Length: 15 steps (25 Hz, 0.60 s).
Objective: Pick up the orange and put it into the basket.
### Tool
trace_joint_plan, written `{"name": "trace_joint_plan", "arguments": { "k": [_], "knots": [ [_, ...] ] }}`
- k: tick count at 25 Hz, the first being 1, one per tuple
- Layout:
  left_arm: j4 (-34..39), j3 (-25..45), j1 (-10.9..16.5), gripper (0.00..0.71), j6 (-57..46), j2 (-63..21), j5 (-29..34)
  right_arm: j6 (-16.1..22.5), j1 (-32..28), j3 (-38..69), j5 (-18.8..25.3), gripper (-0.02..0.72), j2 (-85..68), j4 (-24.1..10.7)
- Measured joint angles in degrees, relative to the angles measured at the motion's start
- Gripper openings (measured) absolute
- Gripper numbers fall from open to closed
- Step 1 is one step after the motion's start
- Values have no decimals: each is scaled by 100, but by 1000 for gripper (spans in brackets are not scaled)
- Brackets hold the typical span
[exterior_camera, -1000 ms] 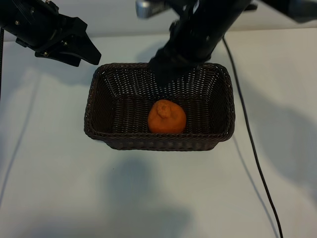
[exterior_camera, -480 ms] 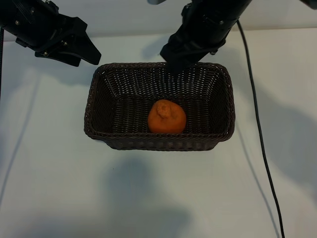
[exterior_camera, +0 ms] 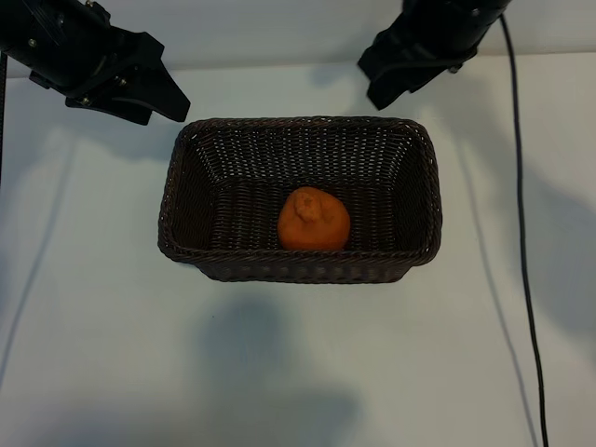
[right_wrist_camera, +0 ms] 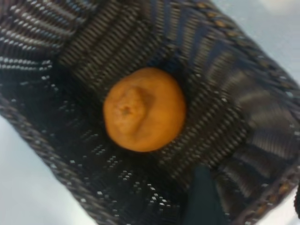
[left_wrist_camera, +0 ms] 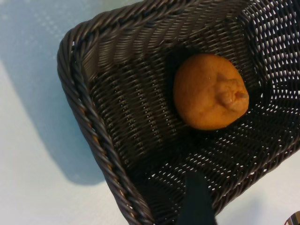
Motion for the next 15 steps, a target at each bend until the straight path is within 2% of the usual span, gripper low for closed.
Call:
{"name": "trace_joint_plan", "arguments": {
  "k": [11,15],
  "knots": [
    [0,0,0,559,94,0,0,-166,-795,19,-5,455,-200,-120],
    [0,0,0,559,95,0,0,-306,-1099,326,-5,447,-358,-152]
  ]
}}
